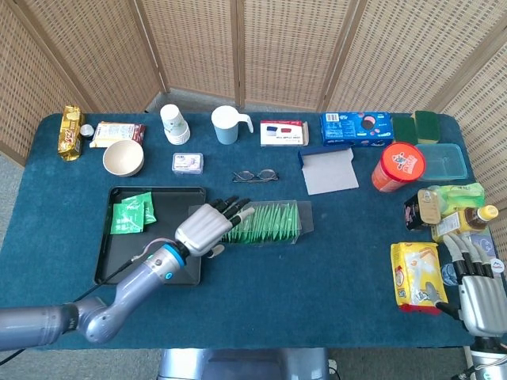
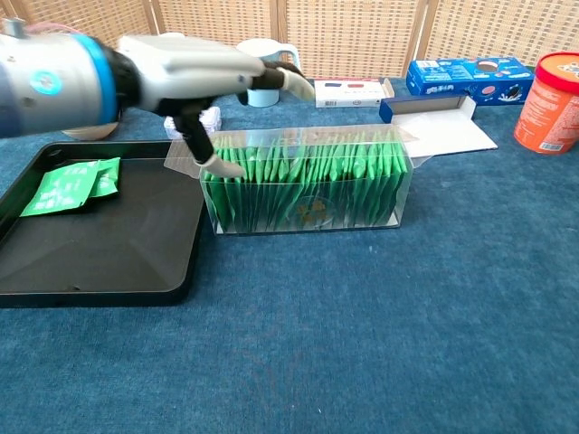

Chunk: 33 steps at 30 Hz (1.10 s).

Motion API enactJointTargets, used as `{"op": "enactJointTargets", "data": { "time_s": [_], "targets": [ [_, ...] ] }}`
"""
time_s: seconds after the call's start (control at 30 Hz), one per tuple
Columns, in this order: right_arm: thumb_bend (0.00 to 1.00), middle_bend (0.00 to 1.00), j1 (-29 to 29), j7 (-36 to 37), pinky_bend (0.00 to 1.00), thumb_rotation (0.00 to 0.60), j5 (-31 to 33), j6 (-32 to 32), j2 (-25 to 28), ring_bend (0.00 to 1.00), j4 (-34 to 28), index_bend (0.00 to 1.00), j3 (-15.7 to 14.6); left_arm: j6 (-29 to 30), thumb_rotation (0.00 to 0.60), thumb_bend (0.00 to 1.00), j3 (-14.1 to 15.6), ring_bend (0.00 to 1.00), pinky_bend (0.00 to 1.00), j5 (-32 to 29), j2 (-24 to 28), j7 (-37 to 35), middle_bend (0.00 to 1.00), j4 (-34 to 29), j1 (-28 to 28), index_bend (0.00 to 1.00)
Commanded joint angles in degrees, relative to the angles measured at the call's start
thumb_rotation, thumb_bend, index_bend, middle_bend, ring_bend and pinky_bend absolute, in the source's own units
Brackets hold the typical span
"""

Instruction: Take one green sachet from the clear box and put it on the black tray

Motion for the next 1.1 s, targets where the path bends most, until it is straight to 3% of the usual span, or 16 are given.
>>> {"op": "enactJointTargets", "data": {
  "time_s": [0.03,0.27,0.5,1.1],
  "targets": [
    [0.34,0.03,-0.2,0.5,0.05,0.600,0.3,-0.1,-0.2,0.00,0.5,0.00,0.0,0.9,0.600,0.25,0.0,0.00,0.19,-3.5,-2.3,1.9,0.00,1.5,-2.6,0.08],
    [0.35,0.03,-1.1,2.3,0.05,0.600,0.9,0.6,-0.6,0.00,1.9,0.00,-0.1,2.0,0.600,0.25,0.0,0.00,0.19,-9.7,-4.4,4.9,0.00,2.6,-6.8,0.11],
    [0.35,0.03,-2.0,3.8,0.05,0.600,1.2,0.8,-0.6,0.00,2.8,0.00,-0.5,4.5,0.600,0.25,0.4,0.00,0.19,-12.8,-6.2,6.8,0.00,4.1,-9.7,0.24],
    [0.34,0.03,-3.2,5.8,0.05,0.600,1.3,2.0,-1.5,0.00,4.4,0.00,-0.3,7.2,0.600,0.25,0.6,0.00,0.21,-15.1,-8.4,5.6,0.00,8.5,-13.3,0.24]
  ]
}}
